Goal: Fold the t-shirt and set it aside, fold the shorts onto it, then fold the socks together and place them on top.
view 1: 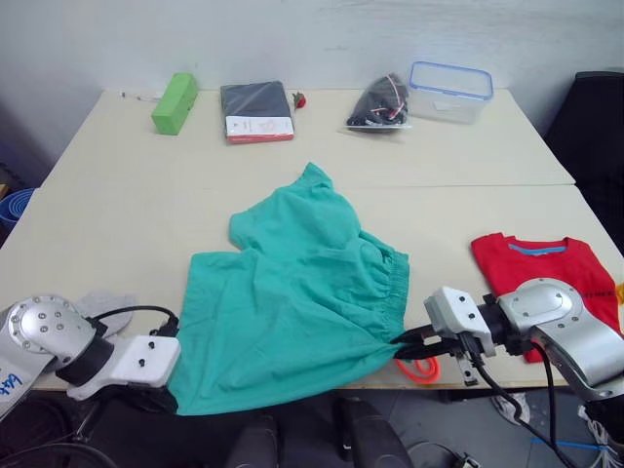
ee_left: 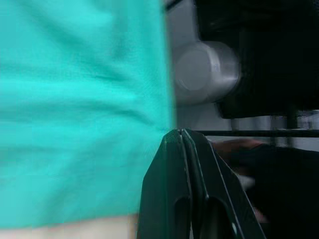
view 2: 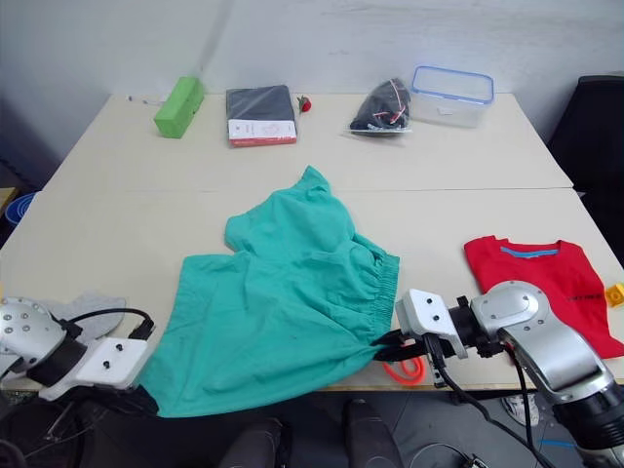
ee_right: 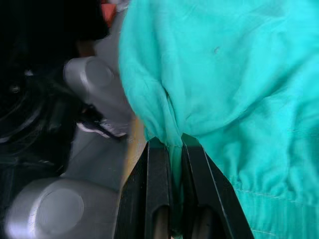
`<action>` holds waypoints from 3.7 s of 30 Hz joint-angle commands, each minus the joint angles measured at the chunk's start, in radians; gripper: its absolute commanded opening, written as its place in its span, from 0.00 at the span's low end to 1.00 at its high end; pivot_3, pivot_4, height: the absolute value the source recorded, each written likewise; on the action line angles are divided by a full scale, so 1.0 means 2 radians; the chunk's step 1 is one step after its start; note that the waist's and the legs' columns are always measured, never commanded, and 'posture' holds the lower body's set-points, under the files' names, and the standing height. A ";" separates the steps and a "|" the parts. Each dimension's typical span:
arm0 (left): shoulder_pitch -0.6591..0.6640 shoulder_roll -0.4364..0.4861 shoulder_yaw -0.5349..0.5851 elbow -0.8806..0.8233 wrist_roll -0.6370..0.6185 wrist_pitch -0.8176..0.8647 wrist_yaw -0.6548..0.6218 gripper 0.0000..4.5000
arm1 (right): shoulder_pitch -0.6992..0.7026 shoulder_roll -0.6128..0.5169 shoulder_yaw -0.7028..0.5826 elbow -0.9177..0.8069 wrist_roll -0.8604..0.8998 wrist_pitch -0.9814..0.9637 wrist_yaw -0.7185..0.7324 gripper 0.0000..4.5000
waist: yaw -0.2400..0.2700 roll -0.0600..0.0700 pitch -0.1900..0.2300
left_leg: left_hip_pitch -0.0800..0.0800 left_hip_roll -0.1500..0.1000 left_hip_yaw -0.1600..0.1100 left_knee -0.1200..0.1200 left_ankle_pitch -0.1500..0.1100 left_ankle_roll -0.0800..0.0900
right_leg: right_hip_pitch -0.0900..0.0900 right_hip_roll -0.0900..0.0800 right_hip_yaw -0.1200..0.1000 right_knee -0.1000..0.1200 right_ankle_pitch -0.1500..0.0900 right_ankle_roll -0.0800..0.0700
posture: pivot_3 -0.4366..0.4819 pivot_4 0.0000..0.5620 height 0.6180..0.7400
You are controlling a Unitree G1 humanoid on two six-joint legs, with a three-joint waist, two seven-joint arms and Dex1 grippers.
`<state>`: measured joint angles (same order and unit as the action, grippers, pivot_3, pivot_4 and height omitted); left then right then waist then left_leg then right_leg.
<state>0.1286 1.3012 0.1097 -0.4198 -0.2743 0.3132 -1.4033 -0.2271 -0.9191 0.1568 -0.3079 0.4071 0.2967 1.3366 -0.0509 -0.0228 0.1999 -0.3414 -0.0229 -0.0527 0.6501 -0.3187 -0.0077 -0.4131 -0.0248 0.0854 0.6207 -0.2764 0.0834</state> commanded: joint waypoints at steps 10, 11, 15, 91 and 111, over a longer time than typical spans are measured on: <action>0.024 -0.048 0.040 -0.012 -0.051 0.020 0.013 0.53 | -0.017 0.044 -0.028 -0.018 0.018 0.057 -0.075 0.00 | -0.001 0.000 0.000 | -0.008 0.000 0.000 0.002 -0.001 -0.001 | -0.009 0.000 0.000 0.003 0.001 0.002 | 0.48 0.27 1.00; 0.037 -0.051 0.048 -0.025 -0.050 0.021 0.018 0.60 | -0.017 0.045 -0.033 -0.023 0.033 0.076 -0.079 0.00 | -0.001 0.000 0.000 | -0.008 0.000 0.000 0.001 -0.001 -0.001 | -0.009 0.000 0.000 0.002 0.001 0.002 | 0.48 0.27 1.00; 0.107 -0.067 0.076 -0.087 -0.029 0.021 0.042 0.87 | -0.025 0.040 -0.041 -0.032 0.060 0.125 -0.082 0.00 | -0.001 0.000 0.000 | -0.008 0.000 0.000 0.001 -0.001 -0.001 | -0.008 0.000 0.000 0.002 0.001 0.002 | 0.48 0.27 1.00; -0.674 -0.196 -0.212 0.537 0.129 -0.094 -0.014 0.01 | 0.081 0.046 -0.168 -0.057 0.260 0.271 -0.175 0.00 | 0.023 -0.002 0.001 | -0.006 -0.001 0.005 0.009 0.001 0.001 | -0.001 0.007 -0.002 -0.001 0.007 0.007 | 0.48 0.27 1.00; -0.824 -0.485 -0.206 0.883 0.292 -0.351 0.416 0.01 | 0.061 0.086 -0.255 -0.026 0.286 0.334 -0.373 0.00 | 0.032 -0.004 0.000 | -0.031 -0.006 0.010 0.017 0.002 0.004 | -0.030 -0.002 0.003 0.008 0.010 0.012 | 0.48 0.27 1.00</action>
<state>-1.4811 0.3374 -0.3223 1.3509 0.2985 -0.3623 -0.6120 -0.1213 -0.7345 -0.3225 -0.3292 0.9874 0.9799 0.5936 0.0131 -0.0311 0.2003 -0.4029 -0.0348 -0.0320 0.6835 -0.3133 0.0025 -0.4710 -0.0273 0.0908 0.6353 -0.2543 0.1072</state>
